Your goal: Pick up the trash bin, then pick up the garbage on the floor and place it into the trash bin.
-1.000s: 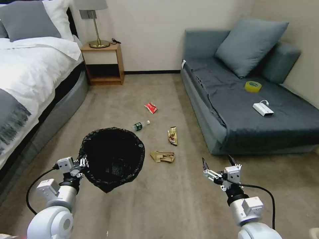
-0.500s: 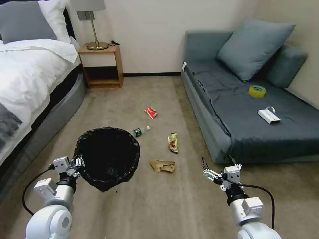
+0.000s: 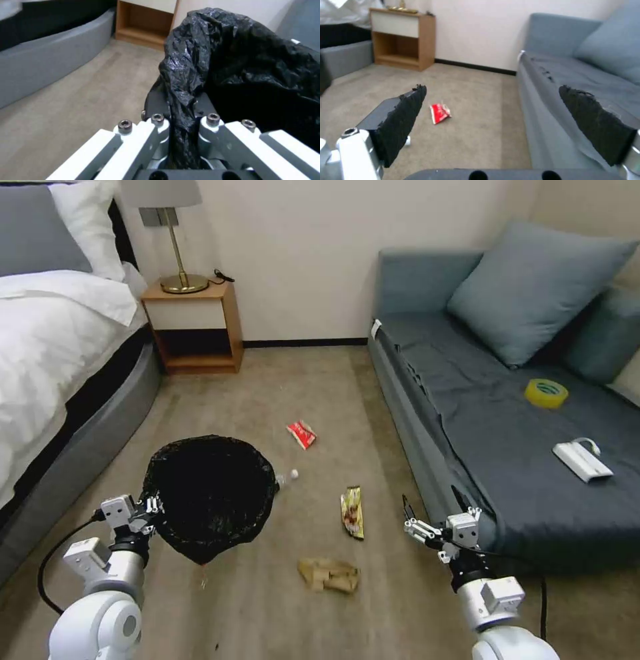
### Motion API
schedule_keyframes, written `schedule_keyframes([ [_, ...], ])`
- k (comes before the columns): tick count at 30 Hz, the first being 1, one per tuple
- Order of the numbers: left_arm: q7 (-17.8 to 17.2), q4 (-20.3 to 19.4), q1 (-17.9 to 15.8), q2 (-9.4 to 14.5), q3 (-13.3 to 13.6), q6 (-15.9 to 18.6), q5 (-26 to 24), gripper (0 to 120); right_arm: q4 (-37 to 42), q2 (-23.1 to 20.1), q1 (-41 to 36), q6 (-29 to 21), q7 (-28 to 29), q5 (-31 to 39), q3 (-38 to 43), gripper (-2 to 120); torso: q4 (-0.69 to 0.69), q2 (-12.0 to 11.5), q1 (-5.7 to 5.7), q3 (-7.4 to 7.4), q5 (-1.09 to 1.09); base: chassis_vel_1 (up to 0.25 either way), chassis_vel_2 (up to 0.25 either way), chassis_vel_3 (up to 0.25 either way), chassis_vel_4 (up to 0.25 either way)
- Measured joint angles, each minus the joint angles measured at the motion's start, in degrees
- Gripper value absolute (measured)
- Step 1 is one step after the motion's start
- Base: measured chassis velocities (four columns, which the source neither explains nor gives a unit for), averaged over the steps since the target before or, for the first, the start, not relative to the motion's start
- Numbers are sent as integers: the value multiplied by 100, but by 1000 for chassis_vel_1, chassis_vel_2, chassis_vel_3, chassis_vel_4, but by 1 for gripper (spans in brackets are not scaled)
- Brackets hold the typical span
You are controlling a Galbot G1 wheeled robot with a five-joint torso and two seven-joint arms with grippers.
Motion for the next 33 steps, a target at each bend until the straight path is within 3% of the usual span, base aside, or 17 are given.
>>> schedule_keyframes([
  [5, 73, -8, 22, -8, 36, 4, 31, 6, -211, -380, 103, -16, -490, -2, -167, 100, 0, 0, 0, -1, -2, -108, 101, 81, -86],
  [12, 147, -2, 22, -10, 98, 5, 47, 6, -325, -967, 60, -354, -722, 44, -425, 100, 1, 1, -1, -2, 1, 54, -36, -40, 60],
  [14, 231, 56, -58, 44, 222, 12, 54, 6, -411, -1668, -12, -733, -945, 123, -688, 100, -3, 1, -1, -2, -2, 0, 0, 0, 0],
  [15, 231, 56, -58, 44, 222, 12, 54, 6, -411, -1668, -12, -733, -945, 123, -688, 100, -3, 1, -1, -2, -2, 0, 0, 0, 0],
  [17, 290, 78, -69, 71, 245, 38, 55, 6, -644, -2226, 355, -1116, -975, 285, -1197, 100, -1, 1, -1, -2, 1, 0, 0, 0, 0],
  [18, 290, 78, -69, 71, 245, 38, 55, 6, -644, -2226, 355, -1116, -975, 285, -1197, 100, -1, 1, -1, -2, 1, 0, 0, 0, 0],
  [22, 330, 95, -64, 123, 186, 80, 156, 6, -1044, -2918, 1237, -1622, -983, 890, -2188, 100, 1, 1, -1, -2, 0, 0, 0, 0, 0],
  [23, 330, 95, -64, 123, 186, 80, 156, 6, -1044, -2918, 1237, -1622, -983, 890, -2188, 100, 1, 1, -1, -2, 0, 0, 0, 0, 0],
  [25, 388, 105, -58, 126, 112, 80, 198, 6, -1371, -3201, 1938, -1807, -831, 1347, -2934, 100, 1, 1, -1, -1, 0, 0, 0, 0, 0],
  [29, 405, 107, -50, 126, 89, 80, 200, 6, -1488, -3279, 2198, -1852, -772, 1548, -3204, 100, 2, 1, -1, -2, 1, 0, 0, 0, 0],
  [31, 459, 178, -75, 152, 7, 77, 136, 6, -1820, -3574, 3054, -1994, -680, 2094, -4119, 100, 1, 1, -1, -1, -1, 0, 0, 0, 0],
  [33, 486, 237, -104, 163, -49, 74, 117, 6, -1963, -3636, 3337, -2012, -721, 2226, -4429, 100, 0, 0, 0, -1, -2, 0, 0, 0, 0],
])
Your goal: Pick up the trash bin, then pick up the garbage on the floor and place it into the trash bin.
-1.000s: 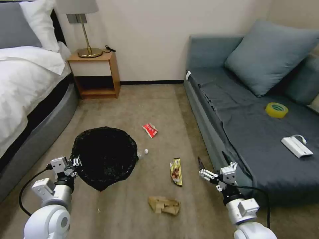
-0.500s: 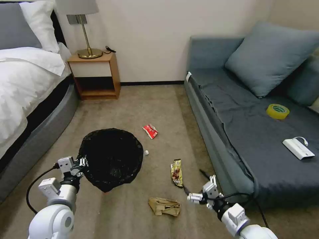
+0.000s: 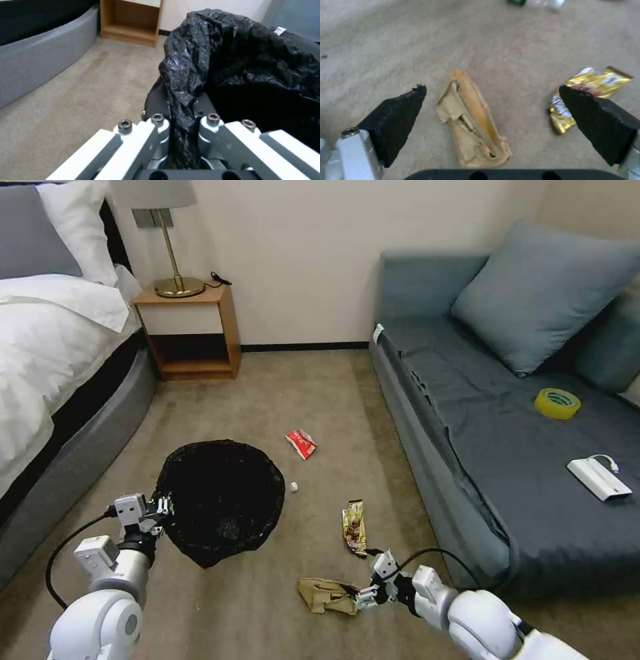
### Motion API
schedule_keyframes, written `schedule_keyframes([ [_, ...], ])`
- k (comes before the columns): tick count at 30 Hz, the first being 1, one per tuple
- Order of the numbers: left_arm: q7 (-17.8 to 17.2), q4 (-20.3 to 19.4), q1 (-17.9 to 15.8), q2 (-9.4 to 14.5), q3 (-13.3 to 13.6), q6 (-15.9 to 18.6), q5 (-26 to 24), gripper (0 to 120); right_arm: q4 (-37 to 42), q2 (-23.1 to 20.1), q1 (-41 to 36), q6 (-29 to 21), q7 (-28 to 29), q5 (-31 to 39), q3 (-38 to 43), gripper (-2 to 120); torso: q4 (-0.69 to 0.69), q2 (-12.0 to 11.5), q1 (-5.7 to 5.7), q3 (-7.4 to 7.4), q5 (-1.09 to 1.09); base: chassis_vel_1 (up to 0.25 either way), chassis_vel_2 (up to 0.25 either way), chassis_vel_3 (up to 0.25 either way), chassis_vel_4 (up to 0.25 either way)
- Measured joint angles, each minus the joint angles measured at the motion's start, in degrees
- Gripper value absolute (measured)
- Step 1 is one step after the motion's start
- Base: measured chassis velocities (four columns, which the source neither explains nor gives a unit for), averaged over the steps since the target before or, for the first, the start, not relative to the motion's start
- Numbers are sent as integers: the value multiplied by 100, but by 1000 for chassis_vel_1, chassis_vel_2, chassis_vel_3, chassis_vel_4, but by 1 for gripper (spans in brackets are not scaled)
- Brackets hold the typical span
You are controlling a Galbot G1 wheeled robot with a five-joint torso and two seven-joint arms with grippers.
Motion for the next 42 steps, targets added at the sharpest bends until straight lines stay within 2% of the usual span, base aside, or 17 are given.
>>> schedule_keyframes([
  [3, 0, 0, 0, 0, 0, 0, 0, 6, 0, 0, 0, 0, 0, 0, 0, 100, 0, 0, 0, 0, 0, 0, 0, 0, 0],
  [5, 55, 69, -13, -3, -159, -24, -43, 6, -450, 7, 720, -67, -160, 321, -881, 100, 0, 0, 0, 0, 0, 0, 0, 0, 0],
  [10, 94, 81, 5, -7, -238, -43, -67, 6, -953, 224, 1208, -79, -275, 455, -1473, 100, 1, 0, 0, 0, 2, 0, 0, 0, 0],
  [12, 94, 81, 5, -7, -238, -43, -67, 6, -953, 224, 1208, -79, -275, 455, -1473, 100, 1, 0, 0, 0, 2, 0, 0, 0, 0],
  [13, 141, 86, 24, -4, -314, -52, -96, 6, -1392, 396, 1614, -8, -375, 495, -1846, 100, 0, 0, 0, 0, 1, 0, 0, 0, 0],
  [17, 181, 131, 30, -7, -339, -76, -111, 6, -1871, 589, 1997, 79, -489, 519, -2143, 100, 1, 0, 0, 0, 1, 0, 0, 0, 0],
  [24, 228, 200, 15, 20, -380, -96, -151, 6, -2240, 734, 2272, 142, -616, 518, -2470, 100, 1, 0, 0, 0, 1, 0, 0, 0, 0],
  [33, 247, 311, -42, 83, -401, -118, -202, 6, -2401, 825, 2213, 135, -657, 433, -2642, 100, 0, 0, 0, 0, 1, 0, 0, 0, 0],
  [37, 266, 366, -64, 101, -353, -136, -202, 6, -2543, 900, 2165, 153, -676, 338, -2638, 93, 0, 0, 0, 0, 1, 0, 0, 0, 0],
  [39, 271, 397, -77, 126, -335, -149, -202, 6, -2575, 913, 2154, 158, -679, 327, -2615, 83, 0, 0, 0, 0, 1, 0, 0, 0, 0],
  [40, 271, 397, -77, 126, -335, -149, -202, 6, -2575, 913, 2154, 158, -679, 327, -2615, 83, 0, 0, 0, 0, 1, 0, 0, 0, 0],
  [42, 275, 420, -90, 156, -315, -156, -202, 6, -2657, 940, 2134, 176, -683, 293, -2590, 72, 0, 0, 0, 0, 1, 0, 0, 0, 0],
])
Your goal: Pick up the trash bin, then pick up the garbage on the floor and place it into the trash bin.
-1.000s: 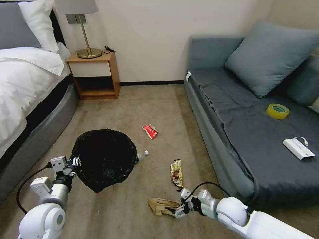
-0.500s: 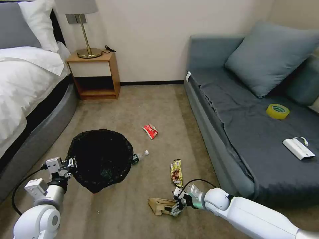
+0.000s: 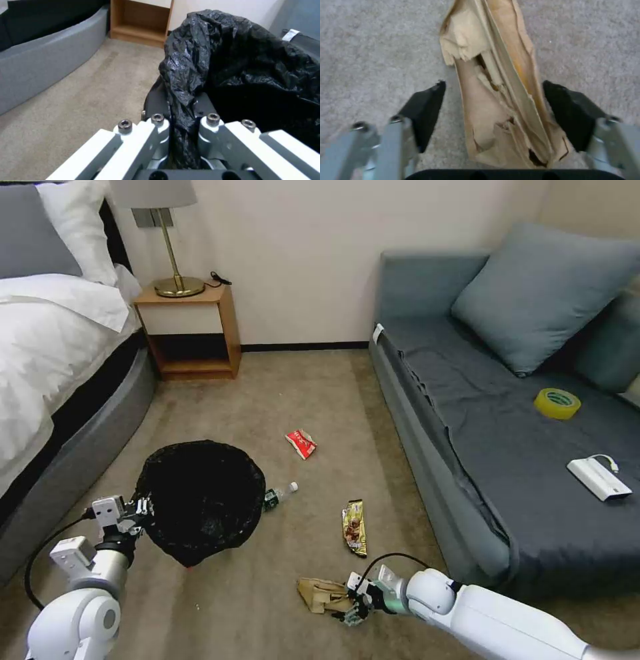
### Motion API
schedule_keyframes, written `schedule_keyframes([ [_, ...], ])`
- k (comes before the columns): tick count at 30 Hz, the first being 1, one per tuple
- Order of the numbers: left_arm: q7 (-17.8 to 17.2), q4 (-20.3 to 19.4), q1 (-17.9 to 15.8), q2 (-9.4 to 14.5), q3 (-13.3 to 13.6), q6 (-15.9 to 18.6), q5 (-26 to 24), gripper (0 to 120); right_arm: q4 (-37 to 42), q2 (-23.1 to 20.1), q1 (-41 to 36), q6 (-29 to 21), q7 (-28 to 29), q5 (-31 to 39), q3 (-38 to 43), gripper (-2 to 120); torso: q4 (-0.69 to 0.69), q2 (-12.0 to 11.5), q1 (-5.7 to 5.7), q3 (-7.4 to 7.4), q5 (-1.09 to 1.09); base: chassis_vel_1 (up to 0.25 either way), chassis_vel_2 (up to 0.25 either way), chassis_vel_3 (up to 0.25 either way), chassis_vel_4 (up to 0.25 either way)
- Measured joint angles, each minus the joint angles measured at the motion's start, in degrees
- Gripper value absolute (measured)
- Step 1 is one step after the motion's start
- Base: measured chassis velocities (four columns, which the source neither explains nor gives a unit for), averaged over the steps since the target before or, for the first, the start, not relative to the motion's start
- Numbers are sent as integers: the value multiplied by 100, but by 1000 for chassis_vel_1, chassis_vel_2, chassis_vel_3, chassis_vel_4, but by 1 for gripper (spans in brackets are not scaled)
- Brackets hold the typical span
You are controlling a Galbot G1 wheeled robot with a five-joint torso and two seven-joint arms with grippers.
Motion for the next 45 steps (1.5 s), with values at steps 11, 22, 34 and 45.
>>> schedule_keyframes([
  [11, 11, 15, -24, 51, 99, -5, 13, 6, -195, 80, -72, 80, 12, -102, 79, 36, 0, 0, 0, 0, 0, 0, 0, 0, 0],
  [22, -13, -23, -40, -29, 336, -2, 127, 6, -155, 61, -333, 279, -104, -366, 343, 0, 0, 0, 0, 0, 1, 0, 0, 0, 0],
  [34, -44, -7, -120, -102, 569, 20, 228, 6, 84, -60, -566, 343, -121, -440, 847, 0, 0, 0, 0, 0, 1, 0, 0, 0, 0],
  [45, -50, 179, -166, -140, 653, 13, 262, 6, 814, -343, -954, 307, 141, -314, 2038, 0, -1, 0, 0, 0, 1, 0, 0, 0, 0],
])
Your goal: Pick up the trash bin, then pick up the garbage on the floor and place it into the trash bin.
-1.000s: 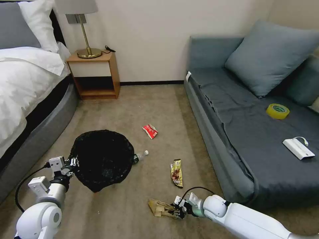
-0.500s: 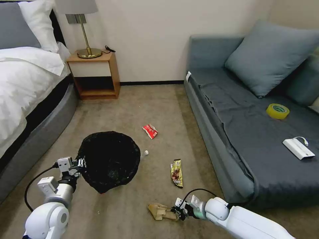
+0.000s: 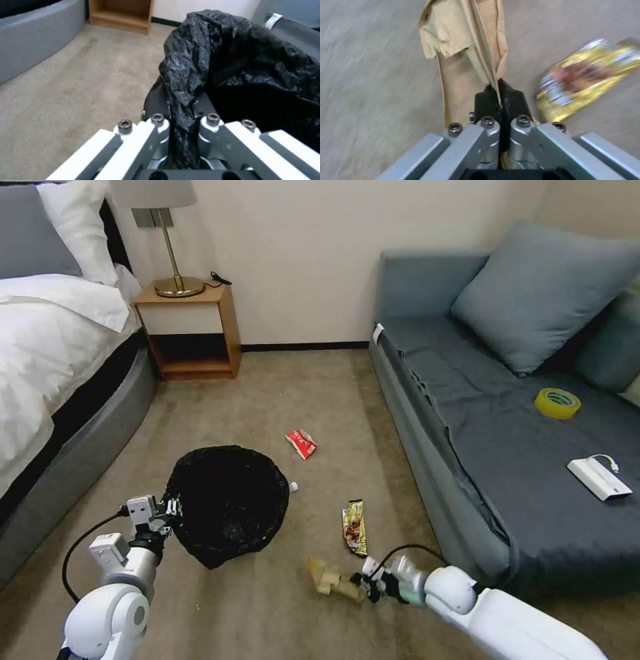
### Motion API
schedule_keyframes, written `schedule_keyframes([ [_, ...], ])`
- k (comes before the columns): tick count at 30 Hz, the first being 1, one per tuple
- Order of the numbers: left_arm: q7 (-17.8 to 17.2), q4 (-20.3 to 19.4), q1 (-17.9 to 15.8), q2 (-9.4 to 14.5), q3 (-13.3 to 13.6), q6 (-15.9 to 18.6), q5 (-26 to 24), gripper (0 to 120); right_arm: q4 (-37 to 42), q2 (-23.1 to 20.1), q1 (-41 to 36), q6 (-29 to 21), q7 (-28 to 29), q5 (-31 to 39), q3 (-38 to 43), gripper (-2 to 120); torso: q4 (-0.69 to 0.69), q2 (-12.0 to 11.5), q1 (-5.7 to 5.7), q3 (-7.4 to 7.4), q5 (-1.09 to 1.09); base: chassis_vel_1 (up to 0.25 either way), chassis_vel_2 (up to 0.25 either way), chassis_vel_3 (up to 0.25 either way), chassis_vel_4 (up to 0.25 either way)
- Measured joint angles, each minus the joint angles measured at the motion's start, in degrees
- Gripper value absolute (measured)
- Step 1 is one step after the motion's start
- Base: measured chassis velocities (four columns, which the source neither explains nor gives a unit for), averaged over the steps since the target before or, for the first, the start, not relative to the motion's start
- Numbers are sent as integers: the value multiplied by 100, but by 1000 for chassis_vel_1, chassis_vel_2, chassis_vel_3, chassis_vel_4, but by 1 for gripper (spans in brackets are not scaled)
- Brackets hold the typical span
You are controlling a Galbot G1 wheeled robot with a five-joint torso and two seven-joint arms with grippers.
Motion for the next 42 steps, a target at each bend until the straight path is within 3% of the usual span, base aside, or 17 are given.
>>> schedule_keyframes([
  [12, 78, 131, -14, -27, 213, -51, -84, 6, 1585, -163, 412, -503, 515, 736, 1274, 0, 1, 0, 0, 0, 0, 0, 0, 0, 0],
  [16, 99, 135, -20, -30, 250, -51, -119, 6, 1788, -187, 514, -571, 568, 895, 1280, 0, 1, 0, 0, 0, 0, 0, 0, 0, 0],
  [17, 121, 151, -60, -39, 356, -18, -188, 6, 2328, -258, 817, -765, 709, 1531, 1190, 0, 1, 0, 0, 0, -2, 0, 0, 0, 0],
  [22, 121, 186, -129, -46, 441, 44, -259, 6, 3088, -264, 1254, -1004, 852, 2363, 749, 0, 1, 0, 0, 0, -2, 0, 0, 0, 0],
  [26, 141, 195, -144, -53, 463, 66, -277, 6, 3366, -139, 1493, -1110, 872, 2477, 282, 0, 1, 0, 0, 0, -2, 0, 0, 0, 0],
  [42, 311, 109, -31, -31, 397, 144, -520, 6, 2220, 546, 1678, -978, 742, 1664, -898, 0, 1, 0, 0, 0, 0, 0, 0, 0, 0],
])
